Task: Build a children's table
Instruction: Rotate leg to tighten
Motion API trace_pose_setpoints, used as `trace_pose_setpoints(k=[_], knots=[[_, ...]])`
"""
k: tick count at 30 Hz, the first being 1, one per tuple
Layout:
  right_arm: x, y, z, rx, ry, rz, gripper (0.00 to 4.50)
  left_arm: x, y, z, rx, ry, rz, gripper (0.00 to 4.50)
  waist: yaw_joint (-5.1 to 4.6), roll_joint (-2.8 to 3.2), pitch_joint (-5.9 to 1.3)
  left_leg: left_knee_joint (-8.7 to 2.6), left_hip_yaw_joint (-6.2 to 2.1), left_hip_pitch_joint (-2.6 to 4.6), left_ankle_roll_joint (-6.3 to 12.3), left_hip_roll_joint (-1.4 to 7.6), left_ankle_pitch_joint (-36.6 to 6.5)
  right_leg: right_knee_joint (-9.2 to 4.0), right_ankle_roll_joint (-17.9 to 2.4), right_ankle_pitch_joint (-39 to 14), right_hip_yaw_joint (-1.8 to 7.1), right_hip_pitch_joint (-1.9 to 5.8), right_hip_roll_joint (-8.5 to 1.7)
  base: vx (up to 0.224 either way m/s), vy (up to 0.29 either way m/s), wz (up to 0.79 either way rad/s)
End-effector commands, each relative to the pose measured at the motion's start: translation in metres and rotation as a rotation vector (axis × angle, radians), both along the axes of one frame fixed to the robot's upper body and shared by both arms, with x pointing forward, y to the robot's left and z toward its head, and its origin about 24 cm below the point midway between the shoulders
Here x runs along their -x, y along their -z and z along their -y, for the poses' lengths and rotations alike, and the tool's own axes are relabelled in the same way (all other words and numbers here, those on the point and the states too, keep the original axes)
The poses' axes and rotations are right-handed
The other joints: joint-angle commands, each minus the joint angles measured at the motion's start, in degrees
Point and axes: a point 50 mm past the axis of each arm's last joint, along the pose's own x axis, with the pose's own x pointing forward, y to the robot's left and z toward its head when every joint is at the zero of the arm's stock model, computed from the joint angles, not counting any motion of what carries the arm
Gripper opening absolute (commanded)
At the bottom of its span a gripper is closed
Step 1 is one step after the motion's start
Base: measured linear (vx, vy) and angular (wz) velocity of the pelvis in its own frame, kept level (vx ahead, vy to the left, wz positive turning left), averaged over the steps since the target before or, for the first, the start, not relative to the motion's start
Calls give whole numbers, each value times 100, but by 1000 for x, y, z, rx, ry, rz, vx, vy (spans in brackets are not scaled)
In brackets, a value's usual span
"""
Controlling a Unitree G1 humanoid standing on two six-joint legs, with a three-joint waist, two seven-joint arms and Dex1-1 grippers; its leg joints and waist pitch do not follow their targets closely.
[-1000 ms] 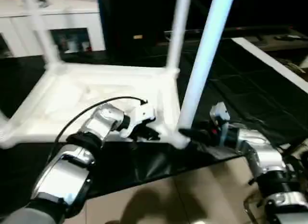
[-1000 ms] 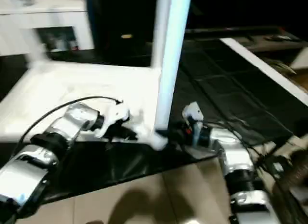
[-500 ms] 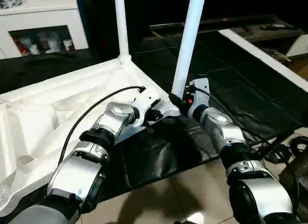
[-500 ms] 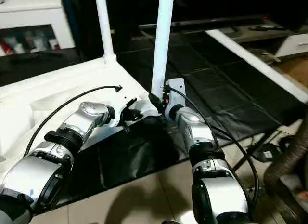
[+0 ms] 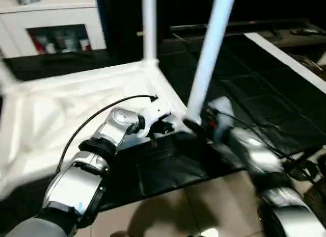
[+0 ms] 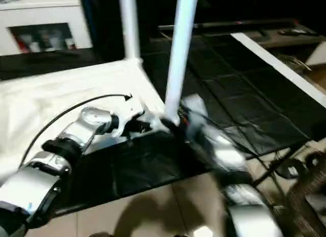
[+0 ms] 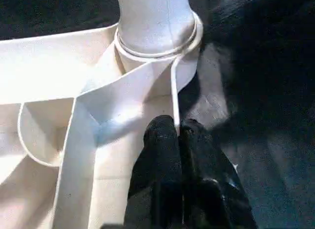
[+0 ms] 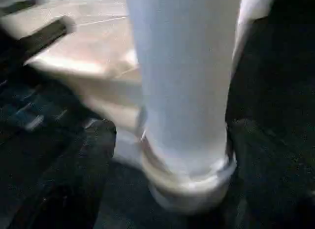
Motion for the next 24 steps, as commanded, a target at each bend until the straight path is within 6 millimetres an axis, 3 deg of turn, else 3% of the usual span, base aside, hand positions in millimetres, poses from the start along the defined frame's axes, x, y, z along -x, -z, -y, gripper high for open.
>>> trace_pose_setpoints(k=[1,5,8,16,18,21,22,24], knots=[[12,-15,18,-38,-69,38,424,2,-4,0,-54,105,31,0,16,-42,-434,-303,105,25,630,-6,-1022,-358,-1228,-968,224,474,-222,0,0,0],[17,-19,35,-39,-41,47,443,5,-4,-7,-73,147,22,0,53,-49,-433,-312,87,-10,478,-16,-1030,-390,-1027,-1490,214,463,-242,0,0,0],[23,-22,44,2,-49,94,443,8,-4,-11,-72,200,2,0,63,-65,-430,-308,96,2,397,-27,-1074,-426,-913,-1726,218,433,-248,0,0,0],[34,-30,37,-4,-176,76,443,8,-4,-10,-80,221,36,0,103,-77,-451,-283,85,-26,555,1,-877,-347,-1077,-1191,213,439,-232,0,0,0],[37,-31,33,-8,-215,76,443,3,-6,-9,-80,162,83,0,104,-80,-442,-283,90,-25,548,-8,-911,-367,-1047,-1307,203,434,-230,0,0,0],[39,-30,29,-11,-238,67,443,-2,-12,-8,-56,104,120,0,97,-88,-428,-300,76,-27,436,-20,-1084,-430,-825,-1851,193,426,-248,0,0,0],[41,-29,28,-15,-249,61,450,-4,-15,-8,-45,91,130,44,94,-91,-427,-304,73,-30,423,-22,-1089,-437,-794,-1894,194,428,-250,0,0,0],[46,-30,25,-31,-281,45,450,-7,-23,-9,-10,75,134,55,93,-100,-437,-305,69,-32,417,-19,-1062,-430,-782,-1835,199,433,-244,0,0,0]])
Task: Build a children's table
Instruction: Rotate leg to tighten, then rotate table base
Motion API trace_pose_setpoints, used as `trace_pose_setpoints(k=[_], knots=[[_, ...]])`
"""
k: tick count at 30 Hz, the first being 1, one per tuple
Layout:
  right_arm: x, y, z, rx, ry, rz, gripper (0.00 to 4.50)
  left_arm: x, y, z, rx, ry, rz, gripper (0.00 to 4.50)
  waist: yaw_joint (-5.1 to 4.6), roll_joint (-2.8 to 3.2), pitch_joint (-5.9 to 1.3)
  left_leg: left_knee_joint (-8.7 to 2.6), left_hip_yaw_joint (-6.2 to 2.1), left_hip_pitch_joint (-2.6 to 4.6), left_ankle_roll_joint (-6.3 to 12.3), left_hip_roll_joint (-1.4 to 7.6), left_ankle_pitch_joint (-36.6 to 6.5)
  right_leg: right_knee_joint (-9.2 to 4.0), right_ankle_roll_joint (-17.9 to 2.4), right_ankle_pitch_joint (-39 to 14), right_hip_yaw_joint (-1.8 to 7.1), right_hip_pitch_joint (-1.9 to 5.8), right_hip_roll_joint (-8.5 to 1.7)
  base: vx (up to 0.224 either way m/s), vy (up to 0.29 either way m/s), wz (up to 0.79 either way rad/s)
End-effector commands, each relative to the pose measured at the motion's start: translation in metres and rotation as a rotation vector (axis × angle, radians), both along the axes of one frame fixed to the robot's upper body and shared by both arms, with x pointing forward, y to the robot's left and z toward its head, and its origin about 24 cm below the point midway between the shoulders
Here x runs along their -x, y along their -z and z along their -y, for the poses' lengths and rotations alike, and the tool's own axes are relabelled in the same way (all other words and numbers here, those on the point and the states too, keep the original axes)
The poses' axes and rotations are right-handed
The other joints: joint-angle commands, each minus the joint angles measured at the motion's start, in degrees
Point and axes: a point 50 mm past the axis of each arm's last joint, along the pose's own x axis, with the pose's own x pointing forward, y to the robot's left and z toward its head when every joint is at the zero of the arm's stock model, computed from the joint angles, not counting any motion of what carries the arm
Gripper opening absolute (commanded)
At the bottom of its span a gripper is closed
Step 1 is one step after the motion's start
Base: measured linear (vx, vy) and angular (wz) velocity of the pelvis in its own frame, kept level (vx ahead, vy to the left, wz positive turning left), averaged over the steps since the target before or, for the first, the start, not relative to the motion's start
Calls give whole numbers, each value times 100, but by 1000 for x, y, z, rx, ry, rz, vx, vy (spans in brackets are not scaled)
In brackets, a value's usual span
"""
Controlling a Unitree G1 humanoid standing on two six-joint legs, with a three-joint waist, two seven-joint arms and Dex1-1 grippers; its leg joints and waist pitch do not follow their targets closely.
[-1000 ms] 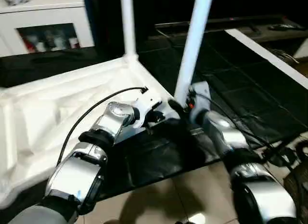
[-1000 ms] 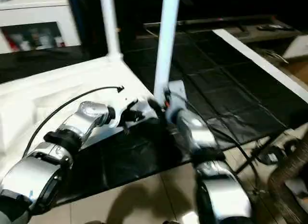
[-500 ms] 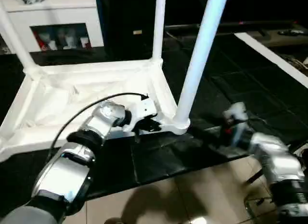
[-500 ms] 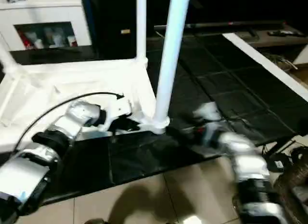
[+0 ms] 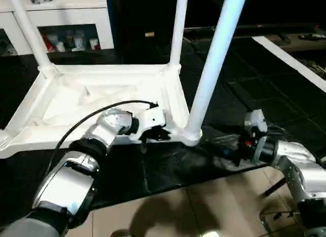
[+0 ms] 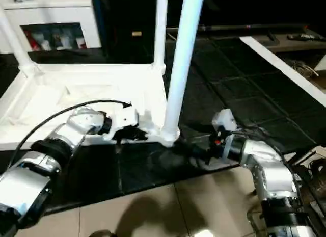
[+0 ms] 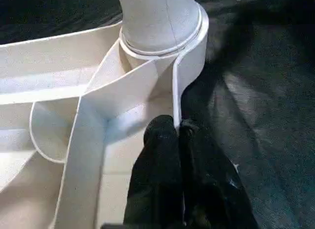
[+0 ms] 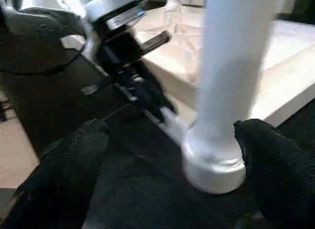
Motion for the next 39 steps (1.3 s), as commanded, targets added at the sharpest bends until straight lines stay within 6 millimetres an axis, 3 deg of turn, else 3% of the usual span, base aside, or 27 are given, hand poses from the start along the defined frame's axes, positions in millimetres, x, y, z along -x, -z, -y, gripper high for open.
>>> trace_pose_setpoints(k=[1,3,7,8,10,11,12,13,14,16,17,19,20,21,22,23,24,26,28,29,30,33,34,36,39], knots=[[4,-5,-2,-7,-46,-7,450,-10,-23,1,47,-16,68,59,-1,-87,-437,-356,70,2,442,-21,-1043,-409,-872,-1747,200,437,-243,0,0,0],[7,-6,-5,-13,-63,-13,450,-9,-27,0,62,-2,68,88,5,-106,-438,-355,72,-3,455,-19,-1014,-401,-881,-1695,198,440,-246,0,0,0],[5,-9,-15,-41,-67,1,450,-7,-34,-6,113,-2,65,114,-15,-82,-425,-361,75,-1,382,-16,-1054,-406,-886,-1851,201,424,-267,0,0,0],[4,-11,-21,-73,-69,10,450,-4,-37,-10,131,5,48,114,-10,-37,-423,-372,71,20,344,-2,-1075,-404,-913,-1886,209,410,-273,0,0,0],[2,-18,-32,-140,-82,20,450,8,-40,-20,162,17,-17,141,-53,-42,-428,-412,55,-5,286,32,-1004,-342,-1033,-1685,217,439,-280,0,0,0],[1,-21,-36,-164,-90,26,450,16,-41,-26,170,28,-54,144,-87,-54,-430,-388,77,19,308,23,-1062,-364,-1045,-1663,216,390,-249,0,0,0],[0,-23,-39,-174,-92,32,450,21,-41,-30,169,35,-74,154,-88,-34,-448,-392,62,38,257,46,-1030,-306,-1116,-1541,228,405,-275,0,0,0],[-1,-25,-44,-194,-95,38,450,30,-42,-37,170,36,-101,154,-120,-59,-438,-395,71,15,267,42,-994,-302,-1148,-1439,233,401,-256,0,0,0],[-3,-28,-49,-213,-96,47,450,37,-42,-45,182,22,-130,182,-155,-8,-427,-426,65,22,211,57,-1069,-284,-1162,-1496,235,386,-257,0,0,0],[-11,-32,-57,-251,-67,72,450,51,-44,-60,216,-26,-175,188,-193,3,-421,-420,63,48,132,47,-1232,-292,-1121,-1675,237,367,-265,0,0,0],[-14,-33,-60,-262,-56,81,450,56,-44,-64,226,-42,-188,192,-238,13,-382,-454,65,28,105,29,-1370,-344,-1056,-1909,227,347,-225,0,0,0],[-19,-34,-63,-263,-21,93,450,62,-45,-70,250,-70,-197,215,-242,27,-373,-448,69,78,41,20,-1538,-386,-991,-2131,237,318,-229,0,0,0],[-30,-33,-67,-246,49,106,450,70,-45,-78,302,-134,-199,226,-241,38,-374,-452,59,89,-47,44,-1610,-336,-1033,-2072,249,301,-248,0,0,0],[-32,-33,-67,-242,64,108,450,72,-45,-80,312,-149,-199,230,-263,28,-358,-473,56,63,-54,6,-1665,-380,-951,-2257,227,331,-212,0,0,0],[-40,-32,-70,-224,118,114,450,78,-44,-85,339,-204,-195,230,-257,49,-365,-460,63,104,-91,30,-1734,-368,-964,-2225,244,288,-227,0,0,0],[-40,-32,-70,-224,118,114,450,78,-44,-85,339,-204,-195,247,-308,25,-331,-479,53,60,-78,-7,-1810,-405,-880,-2425,230,321,-201,0,0,0],[-47,-31,-70,-208,172,113,450,81,-41,-89,353,-251,-184,260,-278,46,-347,-461,65,104,-66,-17,-1837,-435,-819,-2515,234,300,-198,0,0,0],[-56,-28,-68,-190,254,106,450,84,-38,-92,368,-310,-170,267,-322,40,-342,-471,51,74,-87,-9,-1824,-419,-799,-2482,241,308,-201,0,0,0],[-67,-25,-63,-170,367,101,450,90,-35,-93,380,-364,-173,287,-331,47,-342,-465,51,105,-89,-23,-1915,-451,-751,-2588,238,291,-190,0,0,0],[-74,-23,-59,-163,433,99,450,95,-32,-94,377,-378,-192,301,-349,75,-347,-460,48,100,-120,-12,-1948,-428,-794,-2528,247,281,-205,0,0,0],[-79,-21,-56,-160,473,98,450,99,-31,-94,374,-386,-206,308,-367,62,-341,-469,41,78,-109,-21,-1958,-435,-790,-2559,238,303,-198,0,0,0],[-90,-18,-47,-146,588,93,450,106,-26,-98,340,-427,-207,315,-357,84,-358,-444,60,133,-94,-28,-2032,-431,-819,-2423,243,263,-159,0,0,0],[-93,-18,-44,-137,626,100,450,108,-23,-102,310,-449,-205,330,-356,52,-358,-439,70,130,-68,-39,-1985,-434,-818,-2352,243,264,-141,0,0,0],[-95,-18,-41,-118,651,106,450,111,-18,-108,277,-477,-206,351,-364,57,-369,-446,56,66,-41,-48,-1833,-381,-833,-2152,245,324,-139,0,0,0],[-91,-12,-45,-71,583,112,450,123,-6,-124,228,-549,-228,369,-375,1,-404,-418,63,8,63,-49,-1487,-310,-901,-1724,256,368,-144,0,0,0]])
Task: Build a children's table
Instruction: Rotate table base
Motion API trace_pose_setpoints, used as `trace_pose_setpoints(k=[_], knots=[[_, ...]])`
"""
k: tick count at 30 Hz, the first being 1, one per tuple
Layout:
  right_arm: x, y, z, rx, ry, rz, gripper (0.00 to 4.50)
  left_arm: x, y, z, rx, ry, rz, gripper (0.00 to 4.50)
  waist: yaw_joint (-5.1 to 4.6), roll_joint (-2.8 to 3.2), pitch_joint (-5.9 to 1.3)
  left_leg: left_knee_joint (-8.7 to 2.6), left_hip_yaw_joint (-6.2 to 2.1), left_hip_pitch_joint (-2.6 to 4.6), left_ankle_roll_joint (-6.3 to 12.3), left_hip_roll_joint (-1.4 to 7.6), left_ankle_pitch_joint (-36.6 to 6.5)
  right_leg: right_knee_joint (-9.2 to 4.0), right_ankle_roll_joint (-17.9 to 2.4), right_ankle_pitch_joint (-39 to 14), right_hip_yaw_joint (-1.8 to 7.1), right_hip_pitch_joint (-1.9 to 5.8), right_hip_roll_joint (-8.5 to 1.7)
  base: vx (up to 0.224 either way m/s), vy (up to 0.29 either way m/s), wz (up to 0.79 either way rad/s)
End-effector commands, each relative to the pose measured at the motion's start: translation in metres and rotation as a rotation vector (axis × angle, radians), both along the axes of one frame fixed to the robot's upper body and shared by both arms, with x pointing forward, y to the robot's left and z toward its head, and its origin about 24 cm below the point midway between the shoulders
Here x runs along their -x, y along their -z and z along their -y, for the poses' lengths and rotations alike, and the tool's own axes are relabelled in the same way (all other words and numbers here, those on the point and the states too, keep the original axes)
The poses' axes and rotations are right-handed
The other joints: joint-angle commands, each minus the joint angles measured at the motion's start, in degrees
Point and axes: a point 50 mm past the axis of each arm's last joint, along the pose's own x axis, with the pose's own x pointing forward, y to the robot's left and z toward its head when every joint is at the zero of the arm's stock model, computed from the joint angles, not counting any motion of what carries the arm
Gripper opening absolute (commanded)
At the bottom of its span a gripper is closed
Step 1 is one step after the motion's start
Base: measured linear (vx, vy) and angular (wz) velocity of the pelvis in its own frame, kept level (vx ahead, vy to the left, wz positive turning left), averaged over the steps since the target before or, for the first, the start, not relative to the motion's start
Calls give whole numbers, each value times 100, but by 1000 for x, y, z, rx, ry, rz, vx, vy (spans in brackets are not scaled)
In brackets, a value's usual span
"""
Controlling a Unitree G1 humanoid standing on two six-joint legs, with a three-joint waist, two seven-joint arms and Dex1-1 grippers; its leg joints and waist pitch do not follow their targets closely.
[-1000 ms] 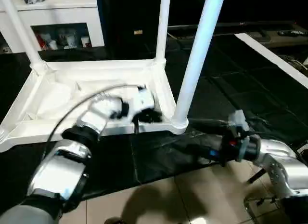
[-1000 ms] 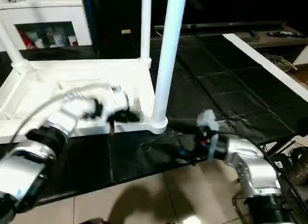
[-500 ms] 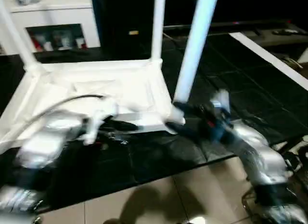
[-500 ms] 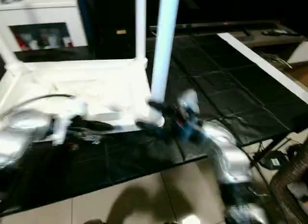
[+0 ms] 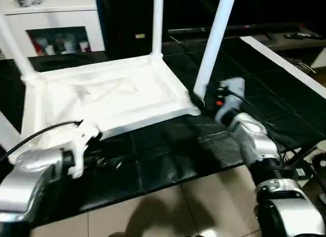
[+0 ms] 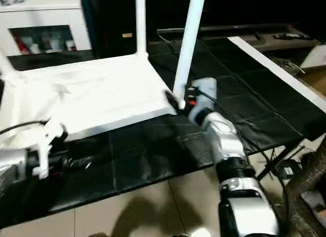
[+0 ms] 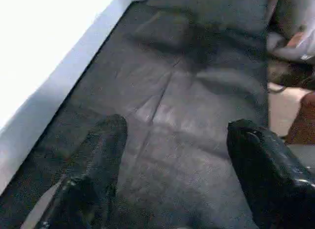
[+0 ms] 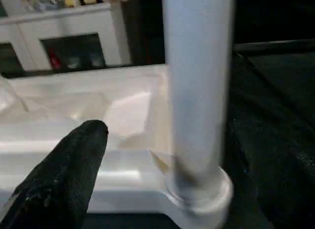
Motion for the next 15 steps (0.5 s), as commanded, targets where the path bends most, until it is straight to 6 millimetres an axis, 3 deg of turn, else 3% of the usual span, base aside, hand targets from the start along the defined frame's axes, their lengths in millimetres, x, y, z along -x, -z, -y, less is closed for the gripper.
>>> trace_pose_setpoints(k=[1,2,3,5,9,13,14,15], knots=[[1,0,-2,53,-46,13,450,7,3,-12,-46,-48,-14,394,-34,29,-378,-428,61,-30,122,-51,-1475,-374,-898,-1727,213,379,-148,0,0,0],[3,2,-3,61,-69,12,450,9,3,-14,-48,-54,-23,394,-49,42,-385,-413,72,-2,142,-55,-1481,-391,-888,-1798,216,360,-148,0,0,0],[6,4,-5,73,-102,11,450,13,4,-17,-51,-63,-35,397,-63,13,-396,-396,82,17,169,-51,-1455,-386,-932,-1730,226,346,-151,0,0,0],[14,14,-9,80,-198,-22,450,25,2,-29,-53,-73,-86,416,-82,20,-381,-398,78,-18,245,-42,-1394,-352,-1032,-1572,227,367,-150,0,0,0],[47,24,-21,65,-553,-61,450,44,-9,-61,-117,-122,-170,441,-96,10,-347,-431,73,17,374,-22,-1555,-394,-1006,-1691,215,355,-106,0,0,0],[65,24,-25,41,-728,-88,450,54,-19,-88,-180,-174,-210,446,-79,16,-290,-475,38,41,324,-3,-1994,-440,-896,-2206,217,321,-119,0,0,0],[71,25,-27,41,-784,-108,450,58,-24,-99,-210,-202,-232,446,-75,54,-266,-484,24,66,268,-6,-2254,-483,-803,-2564,207,297,-125,0,0,0],[73,26,-28,39,-807,-118,450,60,-26,-107,-234,-220,-246,446,-71,46,-264,-477,21,81,246,-11,-2326,-503,-757,-2696,208,287,-133,0,0,0]])
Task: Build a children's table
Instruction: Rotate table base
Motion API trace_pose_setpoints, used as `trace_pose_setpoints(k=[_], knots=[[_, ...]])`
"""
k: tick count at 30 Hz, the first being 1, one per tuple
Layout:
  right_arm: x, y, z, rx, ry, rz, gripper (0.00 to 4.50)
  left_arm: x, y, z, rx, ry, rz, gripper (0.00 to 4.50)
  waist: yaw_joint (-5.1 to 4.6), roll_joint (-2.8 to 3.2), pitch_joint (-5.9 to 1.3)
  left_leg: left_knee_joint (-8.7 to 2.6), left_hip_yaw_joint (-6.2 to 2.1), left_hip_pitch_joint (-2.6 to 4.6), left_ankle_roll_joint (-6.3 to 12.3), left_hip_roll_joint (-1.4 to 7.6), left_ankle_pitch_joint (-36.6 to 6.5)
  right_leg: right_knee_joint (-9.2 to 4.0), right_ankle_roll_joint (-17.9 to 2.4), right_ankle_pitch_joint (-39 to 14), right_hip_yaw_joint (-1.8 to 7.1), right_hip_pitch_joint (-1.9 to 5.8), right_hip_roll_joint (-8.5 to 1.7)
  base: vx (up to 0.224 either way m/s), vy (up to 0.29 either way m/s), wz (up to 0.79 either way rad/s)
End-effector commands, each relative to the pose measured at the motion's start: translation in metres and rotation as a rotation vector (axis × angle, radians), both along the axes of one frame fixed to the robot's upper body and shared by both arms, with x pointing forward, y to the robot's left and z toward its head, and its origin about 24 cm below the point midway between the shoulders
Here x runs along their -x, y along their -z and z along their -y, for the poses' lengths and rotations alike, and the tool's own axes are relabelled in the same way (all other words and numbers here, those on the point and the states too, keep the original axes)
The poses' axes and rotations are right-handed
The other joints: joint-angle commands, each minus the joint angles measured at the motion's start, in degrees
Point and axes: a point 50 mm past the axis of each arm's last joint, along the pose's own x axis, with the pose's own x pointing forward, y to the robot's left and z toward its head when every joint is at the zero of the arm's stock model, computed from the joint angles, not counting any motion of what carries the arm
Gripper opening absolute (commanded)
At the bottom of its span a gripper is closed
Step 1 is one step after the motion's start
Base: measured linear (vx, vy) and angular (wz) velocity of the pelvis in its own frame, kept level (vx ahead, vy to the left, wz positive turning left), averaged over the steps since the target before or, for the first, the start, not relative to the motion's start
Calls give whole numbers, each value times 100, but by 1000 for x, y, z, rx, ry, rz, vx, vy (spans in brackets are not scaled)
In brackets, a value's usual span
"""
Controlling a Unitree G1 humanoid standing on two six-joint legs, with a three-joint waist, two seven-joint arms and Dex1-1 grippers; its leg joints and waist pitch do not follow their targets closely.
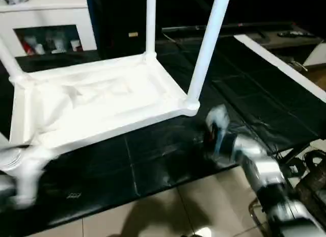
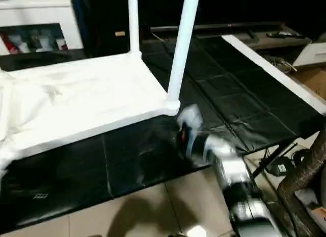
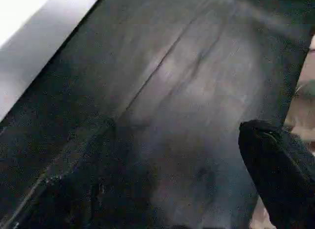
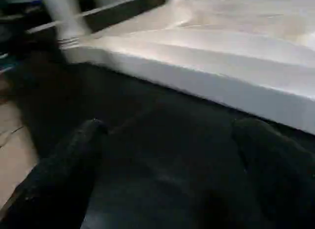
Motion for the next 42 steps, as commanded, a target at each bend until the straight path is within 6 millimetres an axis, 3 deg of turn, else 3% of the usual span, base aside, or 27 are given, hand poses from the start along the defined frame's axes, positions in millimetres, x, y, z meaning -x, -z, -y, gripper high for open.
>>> trace_pose_setpoints(k=[1,5,8,11,14,16,19,22,32,37,39,41,42], knots=[[5,-2,-1,-10,-62,-15,450,5,-8,-18,-49,-47,-32,446,20,152,-231,-471,18,57,209,-37,-2481,-551,-708,-2855,215,249,-165,0,0,0],[6,-3,-4,-13,-61,-15,450,16,-14,-39,-131,-111,-107,446,0,172,-185,-471,-53,185,69,-47,-3038,-683,-482,-3694,169,194,-206,0,0,0],[6,-4,-5,-17,-48,-2,450,22,-23,-59,-210,-188,-146,446,7,199,-183,-494,-101,172,67,-50,-3085,-673,-509,-3589,170,200,-204,0,0,0],[6,-6,-7,-24,-51,4,450,22,-33,-81,-315,-275,-113,446,3,213,-176,-524,-142,203,44,-34,-3279,-690,-574,-3380,149,213,-189,0,0,0],[6,-8,-7,-34,-51,8,450,17,-43,-97,-372,-329,-21,446,16,218,-148,-524,-165,261,30,-50,-3546,-737,-541,-3535,116,198,-197,0,0,0],[6,-8,-7,-35,-46,13,450,12,-50,-97,-341,-315,55,446,15,234,-156,-550,-206,258,-19,-31,-3646,-741,-492,-3614,95,256,-235,0,0,0],[4,-8,-7,-31,-22,31,450,2,-60,-88,-228,-266,204,446,49,239,-158,-573,-207,309,-42,-21,-3725,-752,-595,-3457,98,264,-245,0,0,0],[1,-7,-6,-21,16,45,450,-4,-63,-83,-158,-258,262,446,41,224,-166,-597,-204,292,-82,-20,-3683,-723,-639,-3338,110,296,-253,0,0,0],[-15,4,-2,59,212,69,450,-36,-59,-58,33,-216,460,446,157,224,-261,-576,-98,243,-132,-16,-2815,-546,-1073,-2301,206,353,-252,0,0,0],[-25,16,1,159,366,68,450,-51,-50,-15,258,-102,476,446,199,199,-307,-526,-39,225,-200,-25,-2353,-449,-1326,-1721,240,353,-239,0,0,0],[-31,22,-1,213,452,60,450,-60,-40,31,401,26,441,446,247,224,-323,-509,-21,182,-219,-29,-2161,-387,-1355,-1554,260,372,-231,0,0,0],[-33,27,-2,261,494,55,450,-63,-35,54,462,91,416,446,298,207,-307,-493,9,222,-235,-38,-2279,-418,-1321,-1693,260,323,-203,0,0,0],[-34,28,-2,278,505,53,450,-66,-34,62,474,105,418,446,294,219,-299,-497,1,205,-240,-43,-2317,-410,-1287,-1772,265,330,-206,0,0,0]])
